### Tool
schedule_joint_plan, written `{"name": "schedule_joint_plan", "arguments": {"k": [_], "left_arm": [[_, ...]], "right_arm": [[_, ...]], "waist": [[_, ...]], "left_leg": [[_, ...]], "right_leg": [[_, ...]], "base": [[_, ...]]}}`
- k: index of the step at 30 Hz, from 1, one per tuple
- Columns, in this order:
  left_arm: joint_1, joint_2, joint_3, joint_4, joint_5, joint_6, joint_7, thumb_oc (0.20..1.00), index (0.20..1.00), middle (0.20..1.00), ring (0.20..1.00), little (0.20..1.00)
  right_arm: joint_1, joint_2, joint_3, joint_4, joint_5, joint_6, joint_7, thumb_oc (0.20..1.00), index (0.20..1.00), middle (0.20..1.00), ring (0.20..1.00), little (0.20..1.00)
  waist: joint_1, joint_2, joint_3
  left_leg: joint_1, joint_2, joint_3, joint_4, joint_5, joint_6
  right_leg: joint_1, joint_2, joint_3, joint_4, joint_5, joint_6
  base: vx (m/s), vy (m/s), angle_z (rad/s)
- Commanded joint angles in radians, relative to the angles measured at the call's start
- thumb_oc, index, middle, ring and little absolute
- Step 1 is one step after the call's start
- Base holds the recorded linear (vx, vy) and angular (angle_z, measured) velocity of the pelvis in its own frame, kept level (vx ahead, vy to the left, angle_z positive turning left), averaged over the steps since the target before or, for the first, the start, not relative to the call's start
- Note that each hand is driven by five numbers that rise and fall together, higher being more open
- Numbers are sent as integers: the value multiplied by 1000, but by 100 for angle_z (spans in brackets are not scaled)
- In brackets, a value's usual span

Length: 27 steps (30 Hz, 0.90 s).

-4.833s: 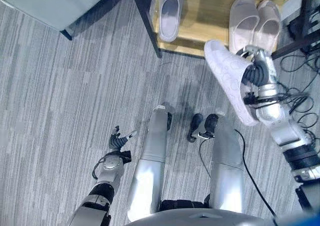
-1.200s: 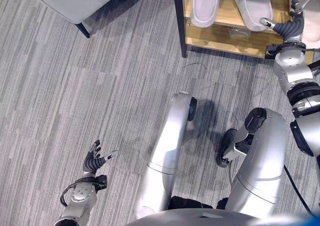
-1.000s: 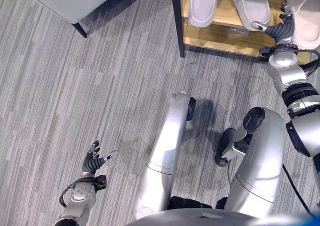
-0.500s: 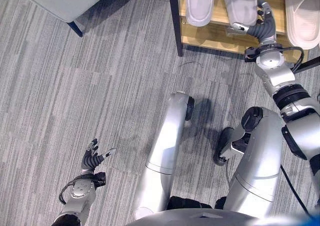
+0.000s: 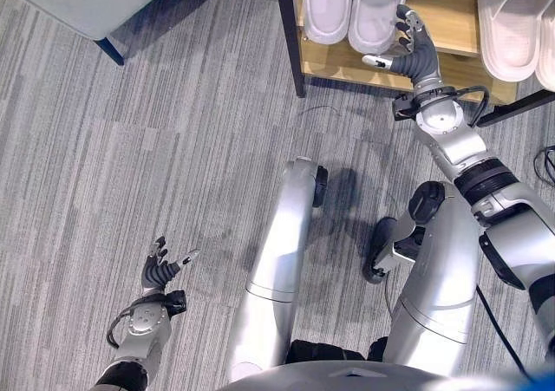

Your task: Arrange the slippers neatly on the shoe rack.

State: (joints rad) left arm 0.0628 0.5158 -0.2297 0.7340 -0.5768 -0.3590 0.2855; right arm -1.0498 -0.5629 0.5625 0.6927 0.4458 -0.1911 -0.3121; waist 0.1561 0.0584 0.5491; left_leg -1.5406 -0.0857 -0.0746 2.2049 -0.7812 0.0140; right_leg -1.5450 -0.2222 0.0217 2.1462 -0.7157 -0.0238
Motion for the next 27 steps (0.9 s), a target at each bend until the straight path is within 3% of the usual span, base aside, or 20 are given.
{"name": "schedule_joint_plan", "arguments": {"k": [1,5,8,9,12,13,14,16,17,18,21,23,24,25,27], "left_arm": [[45,-1,-8,39,8,-12,28,1000,1000,1000,1000,1000],[39,-22,4,67,6,-13,43,1000,1000,1000,1000,1000],[40,-36,35,72,7,-13,53,1000,1000,1000,1000,1000],[38,-48,61,67,25,-11,63,1000,1000,1000,1000,1000],[28,-64,96,64,54,-9,76,1000,1000,1000,1000,1000],[12,-78,119,48,83,-11,86,1000,1000,1000,1000,1000],[3,-87,129,39,98,-10,91,1000,1000,1000,1000,1000],[-3,-91,134,36,102,-11,90,1000,1000,1000,1000,1000],[-83,-103,183,26,93,-12,88,1000,1000,1000,1000,1000],[-85,-101,182,26,92,-12,88,1000,1000,1000,1000,1000],[-160,-95,233,9,74,-8,69,1000,1000,1000,1000,1000],[-172,-98,237,13,73,-2,55,1000,1000,1000,1000,1000],[-169,-95,241,21,69,9,48,1000,1000,1000,1000,1000],[-168,-94,241,21,69,9,47,1000,1000,1000,1000,1000],[-168,-101,232,42,82,21,42,1000,1000,1000,1000,1000]], "right_arm": [[-7,7,-5,-76,-37,-71,-11,1000,1000,1000,1000,1000],[5,-2,-76,-76,-142,-68,-109,1000,1000,1000,1000,1000],[62,-49,-151,-189,-254,-74,-183,1000,1000,1000,1000,1000],[142,-101,-216,-342,-330,-90,-215,1000,1000,1000,1000,1000],[306,-167,-332,-547,-421,-107,-234,1000,1000,1000,1000,1000],[498,-191,-465,-677,-452,-118,-235,1000,1000,1000,1000,1000],[594,-201,-534,-687,-466,-111,-240,1000,1000,1000,1000,1000],[647,-196,-565,-685,-468,-108,-238,1000,1000,1000,1000,1000],[809,-145,-685,-588,-458,-77,-249,1000,1000,1000,1000,1000],[809,-144,-687,-588,-458,-77,-248,1000,1000,1000,1000,1000],[891,-96,-770,-462,-463,-28,-247,1000,1000,1000,1000,1000],[912,-54,-767,-387,-443,-18,-240,1000,1000,1000,1000,1000],[930,-19,-762,-329,-421,-10,-236,1000,1000,1000,1000,1000],[930,-19,-761,-328,-420,-11,-237,1000,1000,1000,1000,1000],[957,46,-745,-263,-366,-8,-209,1000,1000,1000,1000,1000]], "waist": [[46,-37,-29],[37,-44,-29],[22,-52,-29],[4,-64,-29],[-25,-87,-29],[-52,-109,-29],[-63,-120,-29],[-68,-124,-29],[-100,-143,-29],[-100,-142,-29],[-116,-136,-30],[-124,-129,-70],[-131,-120,-119],[-132,-118,-122],[-138,-120,-140]], "left_leg": [[-29,-56,-102,-63,-10,-42],[-29,-51,-94,-61,-11,-41],[-29,-50,-86,-58,-12,-40],[-29,-51,-82,-52,-14,-40],[-29,-51,-76,-45,-15,-41],[-29,-50,-71,-47,-8,-45],[-29,-49,-71,-56,-1,-48],[-29,-49,-73,-65,6,-49],[-29,-27,-77,-194,76,-49],[-29,-28,-78,-199,81,-48],[-29,-15,-103,-360,193,-43],[-29,-2,-118,-428,236,-41],[-28,11,-127,-491,271,-36],[-28,10,-129,-495,274,-36],[74,37,-126,-616,313,-34]], "right_leg": [[34,-34,182,62,48,-63],[32,-30,189,65,50,-62],[28,-24,196,73,50,-60],[26,-19,200,83,47,-58],[24,-14,209,93,45,-54],[24,-12,215,95,43,-50],[28,-14,212,86,45,-47],[30,-15,212,78,50,-45],[51,-28,166,-63,65,-43],[52,-30,164,-68,68,-44],[78,-40,94,-229,98,-32],[83,-51,55,-295,110,-26],[90,-61,18,-366,121,-23],[92,-62,13,-371,124,-24],[183,-67,-23,-485,147,-19]], "base": [[0,0,0],[0,0,0],[8,-8,-3],[0,0,0],[24,-40,2],[11,-74,-2],[0,-61,0],[-59,-50,-8],[-109,-67,-13],[-194,-78,-8],[-157,-55,-6],[-85,-33,-4],[-39,-25,2],[-49,-37,7],[-66,-64,12]]}}
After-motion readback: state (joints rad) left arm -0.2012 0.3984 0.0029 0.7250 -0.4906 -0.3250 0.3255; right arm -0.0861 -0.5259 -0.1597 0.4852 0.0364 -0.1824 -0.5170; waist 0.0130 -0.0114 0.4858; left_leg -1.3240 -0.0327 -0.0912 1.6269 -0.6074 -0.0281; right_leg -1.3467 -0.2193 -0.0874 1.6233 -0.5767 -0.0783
